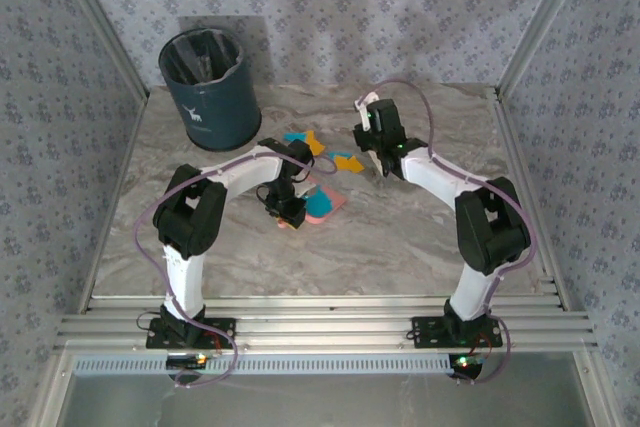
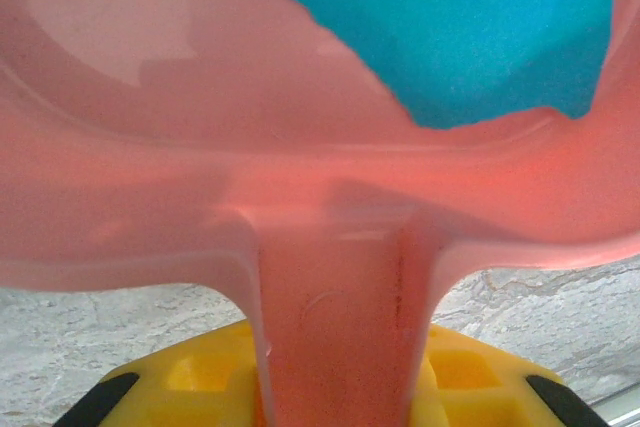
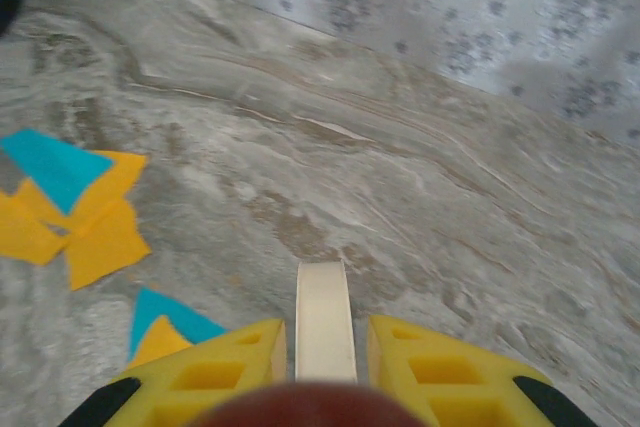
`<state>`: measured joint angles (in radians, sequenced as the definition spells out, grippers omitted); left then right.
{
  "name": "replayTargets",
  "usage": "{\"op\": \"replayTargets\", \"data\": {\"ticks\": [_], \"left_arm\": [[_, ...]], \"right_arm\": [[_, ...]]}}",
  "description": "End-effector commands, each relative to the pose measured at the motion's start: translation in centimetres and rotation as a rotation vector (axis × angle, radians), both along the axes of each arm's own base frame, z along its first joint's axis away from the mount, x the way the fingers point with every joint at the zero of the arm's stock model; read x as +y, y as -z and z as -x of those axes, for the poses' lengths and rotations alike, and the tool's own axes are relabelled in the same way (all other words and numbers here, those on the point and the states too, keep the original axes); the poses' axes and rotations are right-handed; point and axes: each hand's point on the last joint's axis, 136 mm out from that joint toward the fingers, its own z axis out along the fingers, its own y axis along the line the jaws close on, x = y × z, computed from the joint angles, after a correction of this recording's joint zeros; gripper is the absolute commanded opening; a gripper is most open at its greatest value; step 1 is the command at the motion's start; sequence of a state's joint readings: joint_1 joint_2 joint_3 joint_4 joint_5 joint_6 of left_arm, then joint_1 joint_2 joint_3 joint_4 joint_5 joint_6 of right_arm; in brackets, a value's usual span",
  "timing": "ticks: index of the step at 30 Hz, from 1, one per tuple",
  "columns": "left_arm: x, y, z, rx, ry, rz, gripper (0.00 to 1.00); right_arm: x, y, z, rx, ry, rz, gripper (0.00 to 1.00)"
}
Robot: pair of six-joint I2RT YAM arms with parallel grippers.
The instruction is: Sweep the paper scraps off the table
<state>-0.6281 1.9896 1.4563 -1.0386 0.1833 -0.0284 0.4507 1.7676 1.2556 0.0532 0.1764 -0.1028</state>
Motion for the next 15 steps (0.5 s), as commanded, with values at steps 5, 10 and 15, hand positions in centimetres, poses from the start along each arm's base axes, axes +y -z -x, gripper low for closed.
{"op": "replayTargets", "data": {"ticks": [5, 10, 15], "left_arm": [[0.2, -0.1, 0.1, 0.012, -0.021, -0.005, 0.00], [0.2, -0.1, 0.0, 0.012, -0.021, -0.001, 0.00], [-0.1, 0.1, 0.0, 0.016, -0.018, 0.006, 0.00]], "right_arm": [[4.4, -0.5, 2.1, -0.009, -0.234, -0.039, 0.00], [5.8, -0.4, 4.3, 0.025, -0.320, -0.057, 0.00], [6.7, 1.2, 7.2, 0.088, -0.389, -0.056, 0.00]]}}
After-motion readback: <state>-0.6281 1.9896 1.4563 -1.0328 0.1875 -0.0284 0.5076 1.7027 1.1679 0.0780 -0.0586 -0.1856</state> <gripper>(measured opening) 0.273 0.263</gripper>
